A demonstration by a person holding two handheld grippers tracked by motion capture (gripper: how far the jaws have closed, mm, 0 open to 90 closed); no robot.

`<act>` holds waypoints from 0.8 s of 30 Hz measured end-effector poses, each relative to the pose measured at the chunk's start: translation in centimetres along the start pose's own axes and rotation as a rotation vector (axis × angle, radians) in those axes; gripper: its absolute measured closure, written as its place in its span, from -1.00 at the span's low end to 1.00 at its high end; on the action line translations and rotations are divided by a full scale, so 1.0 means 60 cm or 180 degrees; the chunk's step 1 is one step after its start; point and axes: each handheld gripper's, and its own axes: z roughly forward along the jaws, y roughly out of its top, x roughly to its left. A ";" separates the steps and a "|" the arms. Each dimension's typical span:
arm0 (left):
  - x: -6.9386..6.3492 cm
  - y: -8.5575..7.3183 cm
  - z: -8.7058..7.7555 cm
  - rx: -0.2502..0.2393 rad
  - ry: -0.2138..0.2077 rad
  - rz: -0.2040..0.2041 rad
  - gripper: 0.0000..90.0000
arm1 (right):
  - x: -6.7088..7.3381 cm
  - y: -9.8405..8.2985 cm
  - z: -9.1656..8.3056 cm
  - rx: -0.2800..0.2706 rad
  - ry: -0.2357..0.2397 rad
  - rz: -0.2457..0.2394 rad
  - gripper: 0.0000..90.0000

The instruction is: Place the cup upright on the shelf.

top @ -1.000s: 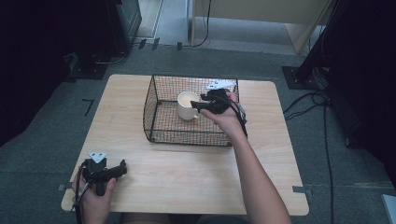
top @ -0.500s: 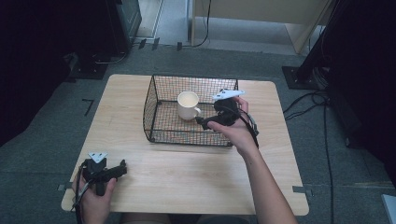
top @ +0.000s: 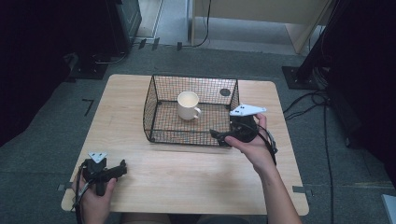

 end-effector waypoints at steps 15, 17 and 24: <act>0.000 0.000 0.000 0.0003 0.0000 0.0002 -0.98 | -0.016 -0.080 -0.046 -0.0076 -0.0111 0.0182 -1.00; 0.000 0.000 0.000 0.0003 -0.0001 0.0002 -0.98 | -0.019 -0.089 -0.052 -0.0089 -0.0135 0.0205 -1.00; 0.000 0.000 0.000 0.0005 0.0000 0.0004 -0.97 | -0.035 -0.132 -0.066 -0.0091 -0.0247 0.0342 -1.00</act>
